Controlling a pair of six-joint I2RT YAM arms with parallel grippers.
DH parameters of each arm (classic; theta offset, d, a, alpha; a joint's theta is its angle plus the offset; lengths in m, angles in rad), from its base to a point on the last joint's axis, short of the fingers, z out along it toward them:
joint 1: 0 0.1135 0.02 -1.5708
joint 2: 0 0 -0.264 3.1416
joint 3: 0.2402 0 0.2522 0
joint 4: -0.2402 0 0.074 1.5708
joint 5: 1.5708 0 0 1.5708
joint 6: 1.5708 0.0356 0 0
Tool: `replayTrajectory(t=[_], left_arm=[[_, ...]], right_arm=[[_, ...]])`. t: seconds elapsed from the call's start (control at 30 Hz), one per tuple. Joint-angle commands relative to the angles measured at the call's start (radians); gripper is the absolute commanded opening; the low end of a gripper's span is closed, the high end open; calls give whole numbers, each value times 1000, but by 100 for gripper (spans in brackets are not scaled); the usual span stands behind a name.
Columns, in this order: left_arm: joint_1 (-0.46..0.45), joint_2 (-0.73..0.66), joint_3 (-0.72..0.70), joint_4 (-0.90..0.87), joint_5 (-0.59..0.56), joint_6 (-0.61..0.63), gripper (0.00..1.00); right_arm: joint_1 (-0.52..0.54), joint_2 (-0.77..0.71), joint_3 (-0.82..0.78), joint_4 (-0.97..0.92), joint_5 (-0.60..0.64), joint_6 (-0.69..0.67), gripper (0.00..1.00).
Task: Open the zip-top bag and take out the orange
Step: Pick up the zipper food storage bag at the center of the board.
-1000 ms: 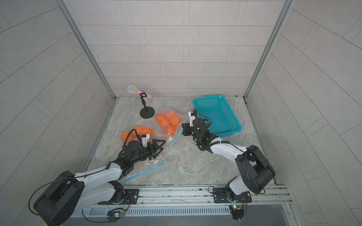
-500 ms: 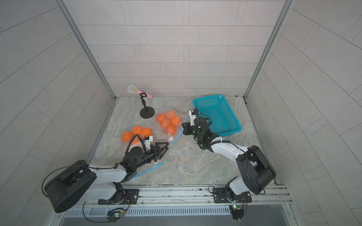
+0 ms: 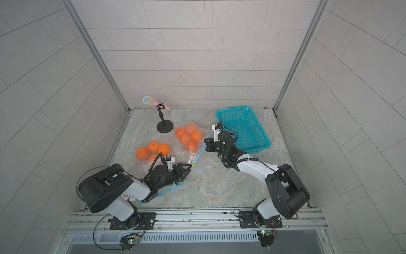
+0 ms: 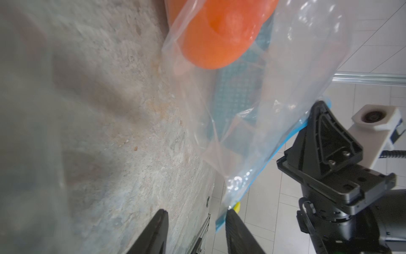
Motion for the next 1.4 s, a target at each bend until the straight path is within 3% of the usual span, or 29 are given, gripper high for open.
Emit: replayTrajectory(t=[0.0, 0.1, 0.17, 0.4, 0.57, 0.8, 0.93, 1.0, 1.03, 1.17, 1.23, 1.37], left_arm=[[-6, -30, -1, 86, -36, 15, 47], [-6, 17, 18, 88, -21, 10, 45], [-10, 40, 33, 89, -13, 12, 34], [-62, -12, 21, 87, -70, 37, 33], [-75, 65, 61, 90, -37, 16, 33], [-78, -8, 23, 87, -82, 48, 17], [-83, 35, 58, 88, -47, 40, 15], [-84, 82, 77, 90, -24, 24, 2], [-85, 87, 78, 90, -25, 27, 0], [-85, 43, 57, 89, -56, 56, 0], [-86, 16, 49, 88, -65, 66, 0], [-83, 30, 70, 89, -54, 81, 0]], right_arm=[[-8, -37, -15, 6, 10, -4, 5], [-13, -38, -31, 29, 4, 9, 5], [-14, -42, -36, 29, 5, 9, 5], [-26, -45, -46, 25, 11, 9, 5], [-40, -43, -46, 35, -3, 21, 5], [-42, -49, -41, 14, 2, 15, 5], [-41, -38, -42, 28, -10, 24, 5], [-42, -34, -41, 29, -14, 28, 6], [-42, -34, -42, 28, -13, 27, 6], [-42, -47, -47, 10, -3, 18, 6], [-43, -56, -47, -8, 0, 18, 12], [-54, -107, -48, -74, -52, 44, 54]])
